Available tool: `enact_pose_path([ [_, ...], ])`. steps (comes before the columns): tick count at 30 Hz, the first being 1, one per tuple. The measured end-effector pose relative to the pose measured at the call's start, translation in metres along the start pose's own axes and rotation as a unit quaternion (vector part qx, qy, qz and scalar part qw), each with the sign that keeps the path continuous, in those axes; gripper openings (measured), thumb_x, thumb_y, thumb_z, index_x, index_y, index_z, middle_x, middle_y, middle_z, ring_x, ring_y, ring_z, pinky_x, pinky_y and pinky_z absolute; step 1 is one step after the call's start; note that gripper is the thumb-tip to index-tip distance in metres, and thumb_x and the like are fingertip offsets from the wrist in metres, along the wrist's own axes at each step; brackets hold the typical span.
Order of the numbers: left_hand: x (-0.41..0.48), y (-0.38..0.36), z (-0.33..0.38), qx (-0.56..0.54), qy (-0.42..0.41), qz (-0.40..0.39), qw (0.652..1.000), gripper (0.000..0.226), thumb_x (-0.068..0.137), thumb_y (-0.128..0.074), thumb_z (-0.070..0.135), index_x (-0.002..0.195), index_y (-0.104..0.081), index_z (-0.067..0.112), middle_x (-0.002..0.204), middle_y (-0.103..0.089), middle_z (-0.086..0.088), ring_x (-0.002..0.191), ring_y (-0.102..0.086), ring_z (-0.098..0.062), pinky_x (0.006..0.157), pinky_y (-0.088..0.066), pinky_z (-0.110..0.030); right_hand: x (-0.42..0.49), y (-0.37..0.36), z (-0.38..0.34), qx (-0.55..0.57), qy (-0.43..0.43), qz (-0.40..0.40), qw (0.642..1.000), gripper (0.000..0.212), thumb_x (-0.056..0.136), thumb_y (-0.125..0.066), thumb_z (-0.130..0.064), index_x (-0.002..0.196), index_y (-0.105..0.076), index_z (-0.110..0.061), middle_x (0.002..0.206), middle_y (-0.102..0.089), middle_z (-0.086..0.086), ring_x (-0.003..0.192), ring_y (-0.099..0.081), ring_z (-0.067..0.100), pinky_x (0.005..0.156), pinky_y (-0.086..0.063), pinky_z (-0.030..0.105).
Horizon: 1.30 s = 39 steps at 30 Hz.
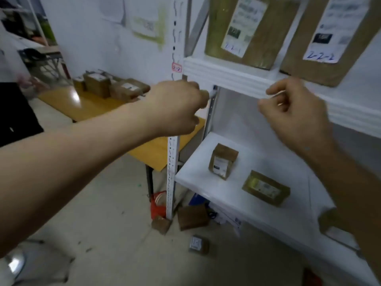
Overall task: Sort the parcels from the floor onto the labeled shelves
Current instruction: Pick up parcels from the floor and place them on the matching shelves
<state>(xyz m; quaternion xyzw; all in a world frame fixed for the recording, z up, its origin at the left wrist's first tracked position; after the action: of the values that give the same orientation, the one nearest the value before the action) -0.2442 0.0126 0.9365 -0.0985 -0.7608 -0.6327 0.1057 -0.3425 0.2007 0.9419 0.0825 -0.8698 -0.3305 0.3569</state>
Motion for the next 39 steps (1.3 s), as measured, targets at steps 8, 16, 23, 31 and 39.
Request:
enact_pose_path([
  [8,-0.044,-0.204,-0.015,-0.095,0.094,-0.211,0.968,0.029,0.085,-0.060,0.026,0.114,-0.061,0.023,0.102,-0.061,0.000,0.090,-0.062,-0.022,0.065,-0.056,-0.034,-0.077,-0.222,0.061,-0.012,-0.064,-0.284,0.957,0.017,0.094,-0.060,-0.043,0.100,-0.056,-0.028,0.081,-0.061,-0.012,0.081,-0.061,0.017,0.069,-0.049,0.032],
  [16,-0.125,-0.413,-0.020,-0.230,0.267,-0.425,0.834,0.038,0.092,-0.059,0.029,0.128,-0.057,0.019,0.124,-0.063,-0.006,0.111,-0.059,-0.025,0.090,-0.050,-0.033,-0.177,-0.395,0.176,-0.003,-0.213,-0.504,0.837,0.030,0.089,-0.066,-0.039,0.092,-0.065,-0.009,0.075,-0.063,-0.002,0.070,-0.060,0.009,0.055,-0.039,0.021],
  [23,-0.201,-0.566,-0.041,-0.283,0.385,-0.459,0.749,0.040,0.090,-0.057,0.022,0.130,-0.054,0.017,0.121,-0.061,-0.004,0.107,-0.058,-0.023,0.081,-0.049,-0.029,-0.257,-0.517,0.258,-0.025,-0.303,-0.591,0.747,0.026,0.092,-0.064,-0.038,0.108,-0.058,-0.019,0.104,-0.063,0.001,0.093,-0.061,0.017,0.073,-0.050,0.031],
  [31,-0.244,-0.765,-0.047,-0.310,0.405,-0.447,0.735,0.051,0.085,-0.054,0.016,0.135,-0.043,0.012,0.121,-0.056,-0.011,0.105,-0.058,-0.030,0.084,-0.052,-0.039,-0.341,-0.671,0.329,-0.052,-0.319,-0.594,0.737,0.058,0.090,-0.068,-0.038,0.139,-0.043,-0.021,0.135,-0.050,0.003,0.115,-0.053,0.022,0.092,-0.046,0.035],
  [39,-0.283,-0.946,-0.048,-0.303,0.386,-0.423,0.761,0.057,0.086,-0.063,0.020,0.137,-0.039,0.014,0.124,-0.053,-0.011,0.107,-0.057,-0.031,0.081,-0.050,-0.039,-0.425,-0.837,0.414,-0.118,-0.223,-0.610,0.751,0.085,0.083,-0.077,-0.041,0.150,-0.030,-0.021,0.157,-0.022,0.010,0.141,-0.034,0.033,0.106,-0.046,0.053],
])
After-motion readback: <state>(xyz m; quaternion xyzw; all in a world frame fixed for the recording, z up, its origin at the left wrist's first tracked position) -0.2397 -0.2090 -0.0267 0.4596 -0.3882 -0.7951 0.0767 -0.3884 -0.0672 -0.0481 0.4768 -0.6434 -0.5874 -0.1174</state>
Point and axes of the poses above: each hand's wrist, its own x-axis towards the middle knuckle, its own y-axis out of the back of the hand, z = x × y, the point moved 8 cm from there along x, towards the middle knuckle
